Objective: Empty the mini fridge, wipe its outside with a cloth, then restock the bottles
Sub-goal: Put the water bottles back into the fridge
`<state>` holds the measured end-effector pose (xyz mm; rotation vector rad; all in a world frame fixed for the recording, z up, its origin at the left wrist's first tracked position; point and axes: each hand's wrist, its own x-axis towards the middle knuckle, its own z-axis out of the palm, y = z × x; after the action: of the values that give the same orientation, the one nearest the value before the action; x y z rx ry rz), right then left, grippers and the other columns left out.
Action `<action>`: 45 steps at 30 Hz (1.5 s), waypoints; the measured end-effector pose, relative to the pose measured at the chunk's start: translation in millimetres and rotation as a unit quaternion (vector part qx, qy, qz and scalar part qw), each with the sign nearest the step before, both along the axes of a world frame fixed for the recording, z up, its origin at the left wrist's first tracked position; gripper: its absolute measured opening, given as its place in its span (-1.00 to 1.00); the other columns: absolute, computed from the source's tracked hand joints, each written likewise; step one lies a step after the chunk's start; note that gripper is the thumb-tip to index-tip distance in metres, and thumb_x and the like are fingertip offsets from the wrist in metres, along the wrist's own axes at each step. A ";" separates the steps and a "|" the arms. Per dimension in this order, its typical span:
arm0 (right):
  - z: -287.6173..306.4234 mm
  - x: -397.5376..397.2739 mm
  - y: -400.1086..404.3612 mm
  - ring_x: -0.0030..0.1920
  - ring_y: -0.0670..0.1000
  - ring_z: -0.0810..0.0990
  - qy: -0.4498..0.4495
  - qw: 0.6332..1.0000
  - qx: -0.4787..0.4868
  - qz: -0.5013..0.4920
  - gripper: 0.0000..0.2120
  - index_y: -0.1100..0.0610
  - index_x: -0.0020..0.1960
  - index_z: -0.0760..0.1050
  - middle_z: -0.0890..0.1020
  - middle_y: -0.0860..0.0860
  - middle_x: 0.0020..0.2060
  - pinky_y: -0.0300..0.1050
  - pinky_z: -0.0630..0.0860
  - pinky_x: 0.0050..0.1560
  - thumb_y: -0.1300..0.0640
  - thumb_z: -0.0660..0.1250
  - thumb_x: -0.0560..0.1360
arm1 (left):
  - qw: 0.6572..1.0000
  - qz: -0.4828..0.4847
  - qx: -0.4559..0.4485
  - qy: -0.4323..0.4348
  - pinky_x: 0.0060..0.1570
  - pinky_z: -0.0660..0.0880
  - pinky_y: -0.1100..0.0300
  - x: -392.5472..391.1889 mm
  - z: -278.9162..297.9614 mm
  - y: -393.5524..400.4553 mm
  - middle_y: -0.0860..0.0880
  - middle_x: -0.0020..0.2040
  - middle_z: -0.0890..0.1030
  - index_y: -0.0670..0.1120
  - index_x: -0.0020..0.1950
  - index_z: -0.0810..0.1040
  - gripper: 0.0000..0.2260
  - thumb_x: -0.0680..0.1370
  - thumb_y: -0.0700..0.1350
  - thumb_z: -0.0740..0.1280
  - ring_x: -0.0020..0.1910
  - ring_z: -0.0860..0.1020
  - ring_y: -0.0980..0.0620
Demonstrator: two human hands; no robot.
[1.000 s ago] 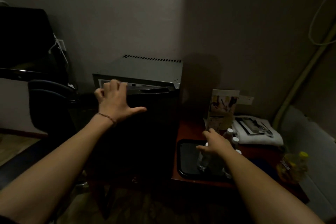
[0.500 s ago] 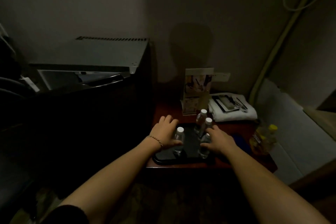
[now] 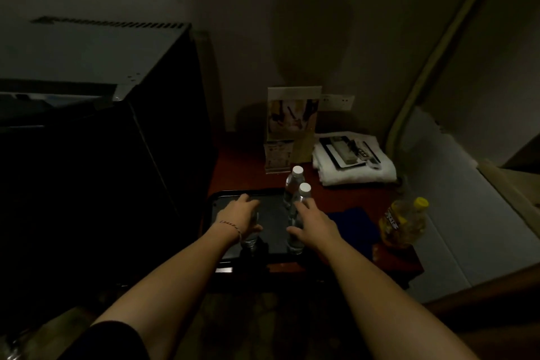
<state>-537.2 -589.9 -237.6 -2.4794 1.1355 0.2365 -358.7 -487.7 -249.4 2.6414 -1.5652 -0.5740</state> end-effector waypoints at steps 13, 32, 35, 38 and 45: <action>11.4 34.3 20.9 0.16 0.15 0.53 -0.024 0.999 -0.008 0.038 -0.77 0.13 0.21 0.46 0.37 0.06 0.23 0.00 0.52 0.09 0.09 0.33 0.58 | 0.993 0.054 -0.086 0.055 0.15 0.53 0.06 17.1 4.3 55.8 -0.02 0.15 0.45 -0.07 0.13 0.57 -0.78 0.50 -0.18 0.46 0.07 0.57 -0.08; 128.8 81.8 270.2 -0.05 0.05 0.48 -0.043 0.993 -0.065 0.084 -0.93 0.03 -0.08 0.45 0.38 0.00 0.00 -0.07 0.44 -0.09 0.11 0.35 0.51 | 0.987 -0.001 -0.145 0.062 0.16 0.52 0.12 67.2 98.0 334.4 0.02 0.21 0.44 -0.02 0.18 0.56 -0.73 0.51 -0.03 0.46 0.19 0.47 0.01; 130.1 94.8 310.7 -0.08 0.02 0.46 -0.047 0.989 -0.025 0.140 -0.73 -0.15 -0.19 0.33 0.32 -0.10 -0.08 -0.21 0.35 -0.24 0.15 0.37 0.50 | 0.988 0.004 -0.137 0.068 0.11 0.52 0.17 78.6 91.6 383.3 0.03 0.20 0.43 -0.01 0.18 0.55 -0.73 0.51 -0.03 0.45 0.18 0.48 0.02; 128.9 112.7 345.1 -0.02 0.03 0.48 -0.071 0.983 -0.029 0.166 -0.81 -0.12 -0.12 0.43 0.34 -0.13 -0.06 -0.21 0.40 -0.20 0.14 0.38 0.49 | 0.990 0.031 -0.125 0.061 -0.03 0.46 0.27 94.5 86.7 424.3 0.11 0.11 0.40 0.04 0.13 0.55 -0.76 0.50 -0.01 0.47 0.17 0.49 0.04; 126.9 165.6 422.2 0.10 -0.01 0.46 -0.079 0.971 -0.049 0.221 -0.79 -0.02 0.13 0.51 0.37 -0.06 0.17 -0.13 0.57 0.01 0.09 0.42 0.52 | 0.988 0.119 -0.099 -0.004 0.15 0.50 0.16 123.1 108.5 504.0 -0.01 0.23 0.48 -0.02 0.18 0.58 -0.71 0.50 0.00 0.46 0.20 0.49 0.01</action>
<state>-371.6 -167.7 -110.8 -2.7572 0.5314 0.1039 -235.6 16.3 -140.9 2.6256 -1.2117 -0.3728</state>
